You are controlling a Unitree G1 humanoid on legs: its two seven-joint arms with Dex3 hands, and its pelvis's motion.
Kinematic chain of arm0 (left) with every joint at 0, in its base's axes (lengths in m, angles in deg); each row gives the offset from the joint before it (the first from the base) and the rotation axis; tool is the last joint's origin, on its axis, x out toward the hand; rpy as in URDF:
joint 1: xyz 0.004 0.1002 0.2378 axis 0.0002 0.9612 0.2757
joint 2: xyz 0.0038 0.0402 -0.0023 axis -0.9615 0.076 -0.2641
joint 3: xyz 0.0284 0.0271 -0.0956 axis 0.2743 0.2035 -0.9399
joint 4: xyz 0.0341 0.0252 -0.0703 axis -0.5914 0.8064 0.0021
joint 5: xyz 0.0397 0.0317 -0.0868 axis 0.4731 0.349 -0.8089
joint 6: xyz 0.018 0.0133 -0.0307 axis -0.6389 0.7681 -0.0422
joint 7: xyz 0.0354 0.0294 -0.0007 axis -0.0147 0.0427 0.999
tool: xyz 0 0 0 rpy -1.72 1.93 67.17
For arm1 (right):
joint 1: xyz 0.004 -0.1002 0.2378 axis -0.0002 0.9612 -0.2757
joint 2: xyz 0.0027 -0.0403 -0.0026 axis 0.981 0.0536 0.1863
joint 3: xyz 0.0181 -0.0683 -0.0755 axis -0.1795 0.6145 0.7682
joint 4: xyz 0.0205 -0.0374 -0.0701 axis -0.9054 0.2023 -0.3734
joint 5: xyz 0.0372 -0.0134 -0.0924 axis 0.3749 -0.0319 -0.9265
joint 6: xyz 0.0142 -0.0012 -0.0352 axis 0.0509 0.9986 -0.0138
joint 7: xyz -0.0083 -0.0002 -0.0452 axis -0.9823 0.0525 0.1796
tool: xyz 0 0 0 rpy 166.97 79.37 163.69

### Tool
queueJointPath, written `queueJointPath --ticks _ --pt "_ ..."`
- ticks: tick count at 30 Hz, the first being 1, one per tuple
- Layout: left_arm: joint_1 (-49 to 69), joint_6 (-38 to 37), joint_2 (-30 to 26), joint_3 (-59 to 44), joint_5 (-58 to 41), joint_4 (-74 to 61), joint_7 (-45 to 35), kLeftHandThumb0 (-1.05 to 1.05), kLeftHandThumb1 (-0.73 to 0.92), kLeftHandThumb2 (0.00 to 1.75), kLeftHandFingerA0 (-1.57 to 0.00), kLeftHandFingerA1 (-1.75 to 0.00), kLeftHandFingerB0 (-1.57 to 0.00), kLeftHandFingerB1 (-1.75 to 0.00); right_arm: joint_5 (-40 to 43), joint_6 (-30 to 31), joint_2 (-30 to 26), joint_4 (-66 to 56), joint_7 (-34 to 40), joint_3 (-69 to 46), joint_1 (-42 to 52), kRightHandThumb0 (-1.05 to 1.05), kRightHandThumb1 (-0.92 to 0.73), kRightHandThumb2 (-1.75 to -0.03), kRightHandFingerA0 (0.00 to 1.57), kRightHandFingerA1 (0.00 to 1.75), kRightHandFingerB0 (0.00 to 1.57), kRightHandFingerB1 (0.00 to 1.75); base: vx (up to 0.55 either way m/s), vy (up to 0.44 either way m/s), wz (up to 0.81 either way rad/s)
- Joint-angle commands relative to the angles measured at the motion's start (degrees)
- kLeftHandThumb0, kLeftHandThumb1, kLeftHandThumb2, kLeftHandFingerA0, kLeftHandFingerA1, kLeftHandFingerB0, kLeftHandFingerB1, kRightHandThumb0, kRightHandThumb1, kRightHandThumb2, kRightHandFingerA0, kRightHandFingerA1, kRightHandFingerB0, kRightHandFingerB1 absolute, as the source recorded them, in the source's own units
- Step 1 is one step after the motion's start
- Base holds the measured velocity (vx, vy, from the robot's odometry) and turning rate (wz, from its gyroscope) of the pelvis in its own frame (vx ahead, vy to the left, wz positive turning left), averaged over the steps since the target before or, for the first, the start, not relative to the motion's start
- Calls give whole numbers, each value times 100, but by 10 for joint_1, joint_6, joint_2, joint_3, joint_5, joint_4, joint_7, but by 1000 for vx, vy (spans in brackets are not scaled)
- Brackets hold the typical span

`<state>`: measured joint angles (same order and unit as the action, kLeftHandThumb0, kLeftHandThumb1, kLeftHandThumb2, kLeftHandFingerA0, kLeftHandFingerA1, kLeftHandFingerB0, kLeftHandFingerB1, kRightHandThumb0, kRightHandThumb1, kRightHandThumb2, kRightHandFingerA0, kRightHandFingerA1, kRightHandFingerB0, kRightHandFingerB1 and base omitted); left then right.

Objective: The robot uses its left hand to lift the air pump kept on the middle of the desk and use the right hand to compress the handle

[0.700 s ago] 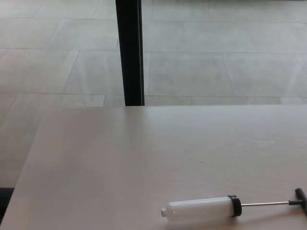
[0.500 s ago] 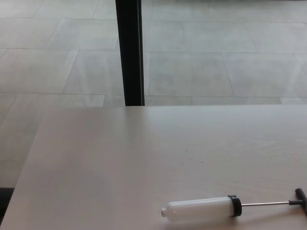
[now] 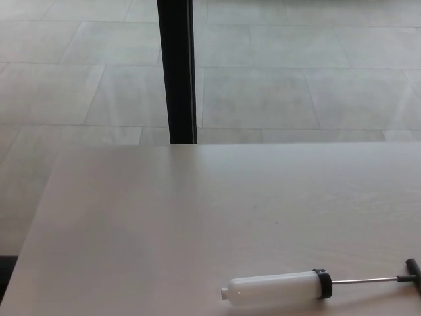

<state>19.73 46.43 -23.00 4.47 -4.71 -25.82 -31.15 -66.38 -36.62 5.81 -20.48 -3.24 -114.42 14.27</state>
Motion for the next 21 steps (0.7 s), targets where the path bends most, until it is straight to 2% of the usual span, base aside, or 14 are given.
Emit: queueJointPath --ticks 1,2,4,6,7,8,9,11,12,14,15,16,17,21 --pt "-127 136 13 163 130 -494 51 -64 60 58 -43 -48 -50 -42 16 84 -31 -223 21 51 -83 -81 -88 -67 25 59 24 45 0 0 0" --pt "-144 106 21 185 148 -493 41 -60 46 87 -36 -57 -44 -56 3 88 -31 -235 24 60 -83 -84 -89 -67 28 55 26 42 0 0 0" --pt "-145 110 22 186 153 -499 39 -60 46 87 -36 -57 -44 -56 0 90 -27 -239 24 61 -82 -84 -89 -67 28 55 26 42 0 0 0" --pt "-188 142 59 261 169 -539 7 -60 45 88 -34 -59 -39 -56 -11 91 -10 -284 22 83 -69 -85 -90 -67 31 47 28 35 0 0 0" --pt "-192 154 63 280 192 -552 3 -66 59 58 -42 -53 -45 -44 -13 95 -7 -297 17 91 -64 -91 -78 -80 27 49 23 37 0 0 0" --pt "-206 162 79 322 231 -565 -13 -69 48 92 -41 -63 -38 -55 -20 105 -1 -317 13 108 -57 -85 -92 -69 28 44 27 32 0 0 0" --pt "-220 161 96 352 252 -567 -21 -69 61 58 -42 -58 -44 -47 -23 103 3 -328 5 120 -51 -82 -92 -69 26 44 23 31 0 0 0" --pt "-235 150 127 384 263 -560 -19 -64 57 57 -42 -56 -44 -48 -37 76 9 -317 -8 137 -48 -76 -92 -72 24 42 20 31 0 0 0" --pt "-244 156 138 407 282 -557 -24 -65 45 89 -40 -62 -40 -56 -34 72 14 -309 -16 147 -50 -74 -92 -72 24 41 20 31 0 0 0" --pt "-257 146 169 452 312 -538 -24 -69 48 89 -44 -62 -38 -53 -39 63 21 -301 -31 171 -51 -72 -92 -72 21 41 18 31 0 0 0" --pt "-261 146 175 463 319 -533 -26 -66 61 58 -42 -55 -46 -46 -42 55 23 -297 -36 177 -52 -76 -92 -72 22 43 18 33 0 0 0" --pt "-270 161 185 485 328 -527 -33 -75 51 92 -37 -61 -41 -56 -47 45 26 -291 -41 189 -52 -75 -92 -73 22 42 18 33 0 0 0" --pt "-275 172 191 499 335 -524 -34 -70 62 59 -40 -56 -45 -47 -47 47 29 -293 -42 197 -51 -79 -92 -71 22 42 18 31 0 0 0" --pt "-282 189 222 543 359 -500 -14 -70 63 59 -44 -56 -46 -48 -45 49 49 -308 -37 225 -48 -78 -92 -72 22 40 18 32 0 0 0"
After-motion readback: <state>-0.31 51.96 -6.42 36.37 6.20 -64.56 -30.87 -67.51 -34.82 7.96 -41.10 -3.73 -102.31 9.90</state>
